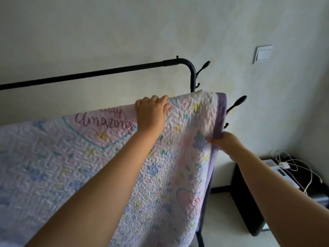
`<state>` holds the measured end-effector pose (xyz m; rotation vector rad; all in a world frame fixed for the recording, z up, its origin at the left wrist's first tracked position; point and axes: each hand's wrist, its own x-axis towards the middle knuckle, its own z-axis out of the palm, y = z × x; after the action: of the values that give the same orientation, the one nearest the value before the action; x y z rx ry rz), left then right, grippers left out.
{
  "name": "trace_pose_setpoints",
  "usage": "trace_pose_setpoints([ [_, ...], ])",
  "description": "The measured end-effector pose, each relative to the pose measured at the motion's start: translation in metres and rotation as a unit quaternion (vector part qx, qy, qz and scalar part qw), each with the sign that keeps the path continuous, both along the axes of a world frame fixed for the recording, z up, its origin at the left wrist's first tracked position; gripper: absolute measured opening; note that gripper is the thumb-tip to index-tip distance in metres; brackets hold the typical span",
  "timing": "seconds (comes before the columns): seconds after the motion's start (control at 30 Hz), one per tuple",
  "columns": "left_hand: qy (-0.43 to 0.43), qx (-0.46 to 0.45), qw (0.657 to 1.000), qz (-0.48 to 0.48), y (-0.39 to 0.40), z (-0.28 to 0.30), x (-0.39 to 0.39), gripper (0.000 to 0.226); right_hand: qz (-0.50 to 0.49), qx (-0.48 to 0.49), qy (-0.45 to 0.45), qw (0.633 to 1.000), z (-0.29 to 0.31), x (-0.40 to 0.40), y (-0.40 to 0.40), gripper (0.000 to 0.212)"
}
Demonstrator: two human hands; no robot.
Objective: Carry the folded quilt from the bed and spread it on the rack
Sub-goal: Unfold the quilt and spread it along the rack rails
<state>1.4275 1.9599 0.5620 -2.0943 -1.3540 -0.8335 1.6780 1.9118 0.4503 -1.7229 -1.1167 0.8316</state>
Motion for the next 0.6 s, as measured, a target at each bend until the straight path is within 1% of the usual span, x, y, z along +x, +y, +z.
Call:
trace_pose_setpoints([
  [0.03,-0.001,0.001,1.0,0.003,0.0,0.0,0.001,0.029,0.019,-0.039,-0.02,0.999,-0.008,0.003,-0.001,0.049],
  [0.07,-0.003,-0.001,1.0,0.008,-0.001,0.0,0.002,0.03,0.023,-0.057,-0.042,0.997,-0.015,0.006,-0.003,0.049],
  [0.1,-0.005,-0.004,1.0,0.013,-0.001,0.0,0.003,0.03,0.005,-0.051,-0.071,0.996,-0.018,0.01,-0.004,0.046],
  [0.2,0.0,-0.015,1.0,0.019,-0.003,0.0,0.005,0.033,-0.122,0.002,-0.152,0.981,-0.023,0.015,-0.01,0.034],
  [0.23,-0.002,-0.02,1.0,0.012,-0.003,-0.002,0.007,0.035,-0.144,0.006,-0.171,0.975,-0.025,0.013,-0.011,0.034],
  [0.27,-0.004,-0.027,1.0,0.006,-0.004,-0.003,0.009,0.038,-0.138,-0.006,-0.181,0.974,-0.026,0.011,-0.011,0.036],
  [0.37,0.001,-0.039,0.999,0.024,-0.008,-0.008,0.009,0.048,-0.004,-0.103,-0.169,0.98,-0.032,-0.002,-0.013,0.049],
  [0.43,0.002,-0.038,0.999,0.039,-0.01,-0.009,0.004,0.051,0.07,-0.168,-0.191,0.965,-0.037,-0.009,-0.02,0.051],
  [0.47,0.003,-0.038,0.999,0.039,-0.011,-0.01,0.001,0.052,0.076,-0.186,-0.193,0.96,-0.04,-0.011,-0.023,0.045],
  [0.53,0.016,-0.04,0.998,0.034,-0.013,-0.009,-0.003,0.053,0.056,-0.217,-0.191,0.956,-0.043,-0.014,-0.027,0.021],
  [0.57,0.026,-0.044,0.998,0.03,-0.012,-0.009,-0.003,0.053,0.041,-0.23,-0.189,0.954,-0.044,-0.016,-0.027,0.018],
  [0.6,0.033,-0.048,0.998,0.024,-0.012,-0.008,-0.003,0.053,0.024,-0.242,-0.17,0.955,-0.046,-0.018,-0.026,0.023],
])
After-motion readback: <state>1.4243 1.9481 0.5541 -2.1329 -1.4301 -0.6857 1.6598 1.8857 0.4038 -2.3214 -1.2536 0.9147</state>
